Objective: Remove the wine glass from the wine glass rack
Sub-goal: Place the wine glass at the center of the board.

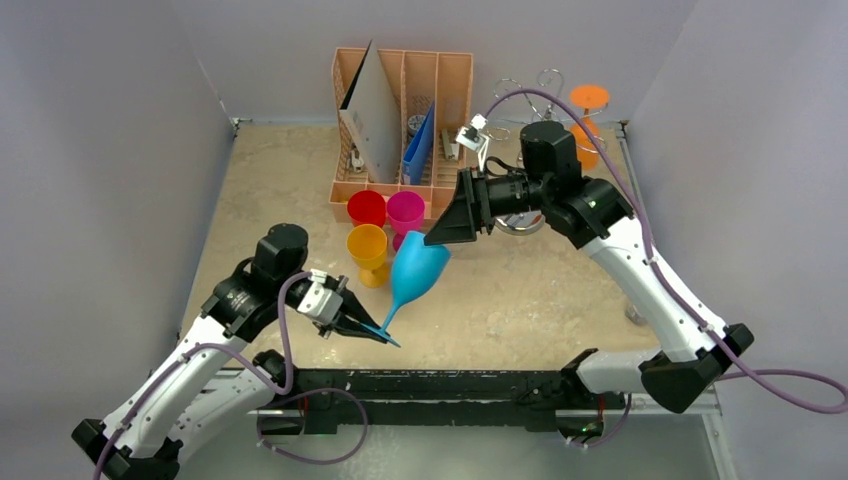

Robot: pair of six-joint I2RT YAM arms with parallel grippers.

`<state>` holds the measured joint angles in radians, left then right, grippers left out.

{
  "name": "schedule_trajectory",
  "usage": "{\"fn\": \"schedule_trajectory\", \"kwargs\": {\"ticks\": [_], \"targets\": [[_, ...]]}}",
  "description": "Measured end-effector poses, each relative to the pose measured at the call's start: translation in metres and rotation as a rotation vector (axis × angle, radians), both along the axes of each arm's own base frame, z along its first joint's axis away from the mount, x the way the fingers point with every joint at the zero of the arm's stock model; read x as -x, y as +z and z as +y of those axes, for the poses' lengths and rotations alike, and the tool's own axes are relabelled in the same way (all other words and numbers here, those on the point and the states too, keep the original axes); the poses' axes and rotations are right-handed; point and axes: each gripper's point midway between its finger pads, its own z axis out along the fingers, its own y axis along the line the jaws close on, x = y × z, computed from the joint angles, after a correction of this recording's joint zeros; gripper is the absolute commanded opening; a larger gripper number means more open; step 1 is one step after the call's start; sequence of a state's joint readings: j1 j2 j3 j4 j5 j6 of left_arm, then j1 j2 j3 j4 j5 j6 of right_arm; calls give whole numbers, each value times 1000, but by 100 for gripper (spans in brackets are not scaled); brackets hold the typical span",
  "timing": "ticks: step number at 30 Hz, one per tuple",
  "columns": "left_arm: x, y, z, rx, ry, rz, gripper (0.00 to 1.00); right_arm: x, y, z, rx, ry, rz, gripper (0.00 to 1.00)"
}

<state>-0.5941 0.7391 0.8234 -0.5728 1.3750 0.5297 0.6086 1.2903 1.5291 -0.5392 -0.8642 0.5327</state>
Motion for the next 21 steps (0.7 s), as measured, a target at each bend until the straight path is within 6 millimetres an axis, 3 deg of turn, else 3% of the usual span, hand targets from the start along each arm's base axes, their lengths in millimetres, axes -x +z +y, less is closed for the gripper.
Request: {"fn": "schedule_trajectory", "kwargs": {"ticks": [5,10,21], "targets": [[2,-2,1,2,-13,-7,0,10,5,5,-38,80,60,49],[2,-2,0,8,-27,-12,0,20,12,4,-69,140,99,48],[0,1,-2,13,-37,-12,0,27,-6,4,-53,186,183,31]]}}
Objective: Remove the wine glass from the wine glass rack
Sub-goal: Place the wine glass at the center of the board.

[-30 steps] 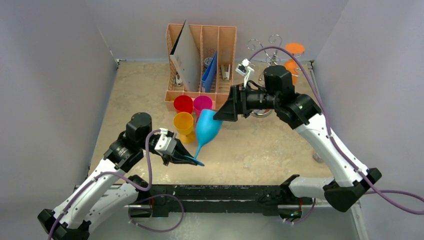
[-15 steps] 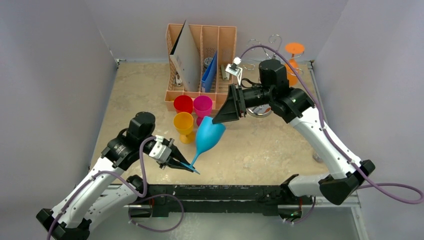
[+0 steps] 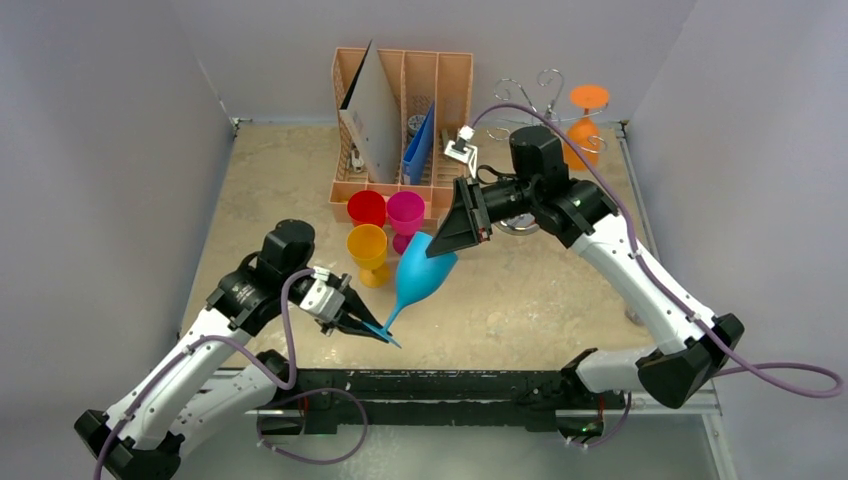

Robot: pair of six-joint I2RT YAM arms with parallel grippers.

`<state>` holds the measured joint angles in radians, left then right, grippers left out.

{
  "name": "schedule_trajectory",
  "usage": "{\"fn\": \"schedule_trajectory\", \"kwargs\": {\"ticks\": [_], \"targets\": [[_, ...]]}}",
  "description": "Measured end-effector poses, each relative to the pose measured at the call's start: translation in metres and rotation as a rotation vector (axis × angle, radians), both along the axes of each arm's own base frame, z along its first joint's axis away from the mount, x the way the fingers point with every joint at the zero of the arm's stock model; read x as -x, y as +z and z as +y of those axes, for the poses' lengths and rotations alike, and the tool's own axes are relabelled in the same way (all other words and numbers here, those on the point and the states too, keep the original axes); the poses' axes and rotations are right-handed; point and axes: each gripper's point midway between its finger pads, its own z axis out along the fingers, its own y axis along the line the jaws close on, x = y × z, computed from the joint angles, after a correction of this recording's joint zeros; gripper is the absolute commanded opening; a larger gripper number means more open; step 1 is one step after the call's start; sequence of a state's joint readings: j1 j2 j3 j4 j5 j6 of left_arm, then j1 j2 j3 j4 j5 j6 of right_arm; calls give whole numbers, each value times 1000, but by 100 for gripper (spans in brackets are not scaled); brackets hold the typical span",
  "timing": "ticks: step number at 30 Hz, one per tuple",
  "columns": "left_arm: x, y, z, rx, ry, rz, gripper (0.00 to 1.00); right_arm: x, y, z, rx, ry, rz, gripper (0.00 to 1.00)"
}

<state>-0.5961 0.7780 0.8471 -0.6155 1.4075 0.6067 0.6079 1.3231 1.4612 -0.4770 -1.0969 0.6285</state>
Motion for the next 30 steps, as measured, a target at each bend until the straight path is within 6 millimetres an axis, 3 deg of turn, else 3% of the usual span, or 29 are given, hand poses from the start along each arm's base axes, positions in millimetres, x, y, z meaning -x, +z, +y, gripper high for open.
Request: {"fn": "schedule_trajectory", "kwargs": {"ticks": [8,17,21,30], "targets": [[-1,0,-1,-3,-2,6,0,1,-2,4,-35,31,54,24],[-4,1,-2,0,8,-10,0,5,4,5,-59,59,66,0],[-6,0,-3,-2,16,-14,1,8,7,4,-67,73,74,0],[-11,1,-4,-33,61,23,25,11,11,2,-77,73,54,0]]}}
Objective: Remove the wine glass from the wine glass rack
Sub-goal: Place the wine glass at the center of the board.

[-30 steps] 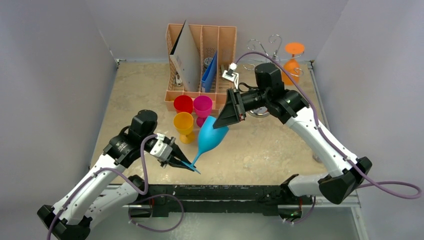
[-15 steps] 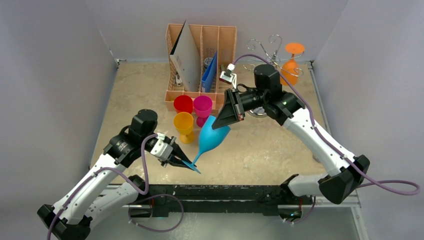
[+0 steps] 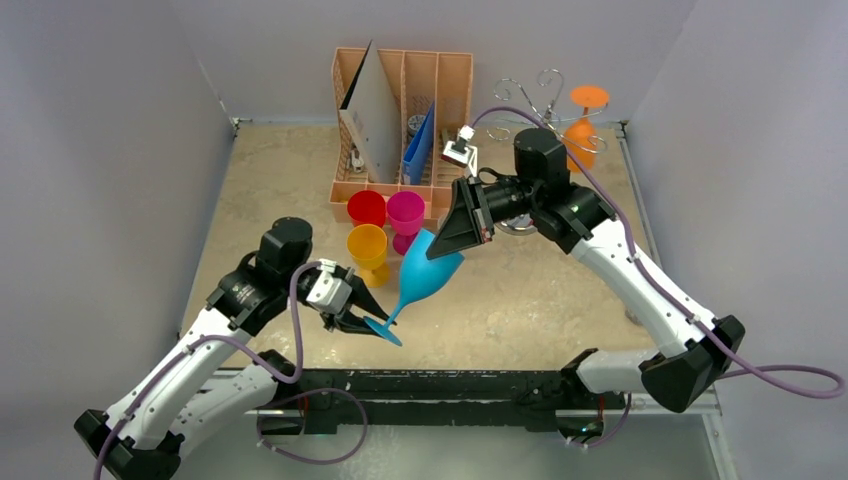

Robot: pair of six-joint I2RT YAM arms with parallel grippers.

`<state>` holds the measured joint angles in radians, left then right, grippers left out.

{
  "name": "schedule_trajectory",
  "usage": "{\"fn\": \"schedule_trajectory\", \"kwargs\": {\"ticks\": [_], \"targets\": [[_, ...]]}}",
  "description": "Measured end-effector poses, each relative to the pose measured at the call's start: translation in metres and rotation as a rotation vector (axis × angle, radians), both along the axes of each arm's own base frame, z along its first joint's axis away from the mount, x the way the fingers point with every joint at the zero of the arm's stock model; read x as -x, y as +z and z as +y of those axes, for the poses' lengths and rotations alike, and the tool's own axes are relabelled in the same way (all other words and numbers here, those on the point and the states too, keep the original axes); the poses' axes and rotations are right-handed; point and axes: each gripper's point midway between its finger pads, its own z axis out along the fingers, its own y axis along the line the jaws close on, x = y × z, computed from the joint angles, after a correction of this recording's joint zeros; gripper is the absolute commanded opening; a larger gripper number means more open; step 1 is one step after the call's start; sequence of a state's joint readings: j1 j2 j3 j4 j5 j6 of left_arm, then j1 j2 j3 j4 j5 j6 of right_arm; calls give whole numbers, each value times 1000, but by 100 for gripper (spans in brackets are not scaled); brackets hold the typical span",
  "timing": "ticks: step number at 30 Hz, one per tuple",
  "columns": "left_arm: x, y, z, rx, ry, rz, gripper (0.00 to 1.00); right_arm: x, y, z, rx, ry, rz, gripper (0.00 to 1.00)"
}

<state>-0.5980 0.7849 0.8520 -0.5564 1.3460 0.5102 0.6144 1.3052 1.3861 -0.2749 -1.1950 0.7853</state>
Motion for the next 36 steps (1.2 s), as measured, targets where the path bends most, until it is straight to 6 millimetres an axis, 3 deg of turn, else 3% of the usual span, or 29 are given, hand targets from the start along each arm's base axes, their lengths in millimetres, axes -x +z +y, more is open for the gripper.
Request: {"fn": "schedule_trajectory", "kwargs": {"ticks": [9,10,12,20,27,31,34,36], "targets": [[-5,4,-1,9,41,-12,33,3,2,-2,-8,-2,-30,0],[-5,4,-1,8,42,-10,35,3,1,-2,-6,-3,-30,0],[-5,4,-1,5,46,-8,53,3,0,-2,-2,-6,-31,0],[-10,3,-2,-1,72,-18,73,4,-11,-1,38,-21,-25,0],[-18,-2,-1,-31,143,-30,81,-1,-26,-3,100,-70,-32,0],[-30,-3,1,-49,235,-52,83,-7,-35,-6,160,-118,-54,0],[-44,-3,4,-69,346,-50,99,-13,-39,-9,207,-169,-88,0],[-64,1,8,-76,492,-43,100,-21,-44,-12,250,-217,-125,0]]}}
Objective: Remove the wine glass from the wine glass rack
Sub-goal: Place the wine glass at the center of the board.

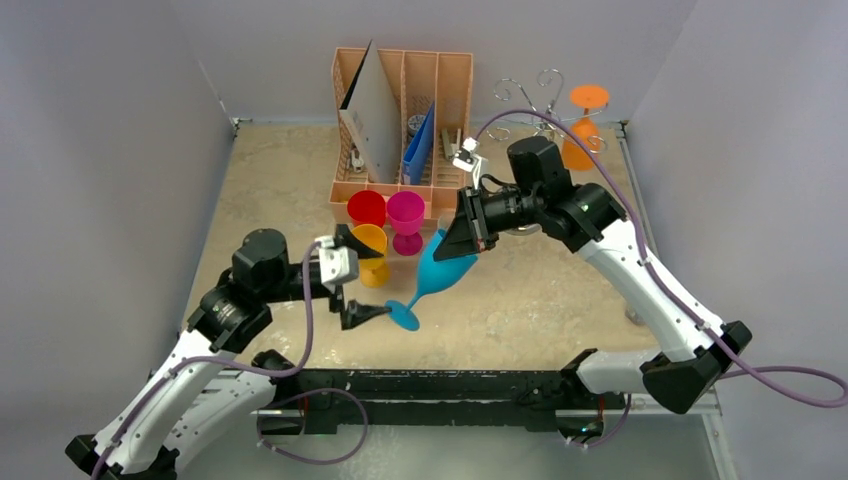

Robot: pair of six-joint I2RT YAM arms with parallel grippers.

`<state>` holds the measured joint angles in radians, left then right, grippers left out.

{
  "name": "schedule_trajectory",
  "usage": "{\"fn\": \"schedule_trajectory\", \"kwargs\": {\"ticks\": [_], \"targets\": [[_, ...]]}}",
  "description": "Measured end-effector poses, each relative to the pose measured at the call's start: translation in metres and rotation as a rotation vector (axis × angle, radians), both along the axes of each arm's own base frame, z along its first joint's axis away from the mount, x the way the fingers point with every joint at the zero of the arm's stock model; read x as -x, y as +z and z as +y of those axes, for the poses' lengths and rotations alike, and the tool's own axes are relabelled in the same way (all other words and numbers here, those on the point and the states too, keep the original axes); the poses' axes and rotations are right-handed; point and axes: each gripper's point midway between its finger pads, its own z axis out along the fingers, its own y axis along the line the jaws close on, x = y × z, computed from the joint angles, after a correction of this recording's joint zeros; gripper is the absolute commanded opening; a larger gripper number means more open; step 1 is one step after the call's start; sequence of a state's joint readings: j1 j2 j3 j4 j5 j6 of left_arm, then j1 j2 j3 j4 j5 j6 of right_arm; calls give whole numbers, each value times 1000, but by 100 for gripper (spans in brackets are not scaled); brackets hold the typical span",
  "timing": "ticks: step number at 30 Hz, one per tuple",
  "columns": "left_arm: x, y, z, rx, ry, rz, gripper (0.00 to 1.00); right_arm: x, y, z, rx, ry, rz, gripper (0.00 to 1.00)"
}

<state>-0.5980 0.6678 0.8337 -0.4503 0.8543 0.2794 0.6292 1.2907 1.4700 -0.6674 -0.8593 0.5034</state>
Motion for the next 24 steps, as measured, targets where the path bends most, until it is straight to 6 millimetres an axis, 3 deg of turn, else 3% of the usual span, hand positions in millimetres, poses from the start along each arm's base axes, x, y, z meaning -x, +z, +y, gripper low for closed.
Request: {"fn": "schedule_trajectory", "kwargs": {"ticks": [7,11,16,24], "targets": [[-83,6,44,18,623,55,100,-32,-46,-10,240,-177,-51,0],[-115,-5,90,-22,1004,162,100,-45,-79,-15,433,-236,-149,0],[-129,-7,135,-52,1304,214,100,-48,-99,-7,622,-213,-342,0],[-136,-16,161,-26,1435,341,100,-64,-115,4,771,-217,-584,0]]}}
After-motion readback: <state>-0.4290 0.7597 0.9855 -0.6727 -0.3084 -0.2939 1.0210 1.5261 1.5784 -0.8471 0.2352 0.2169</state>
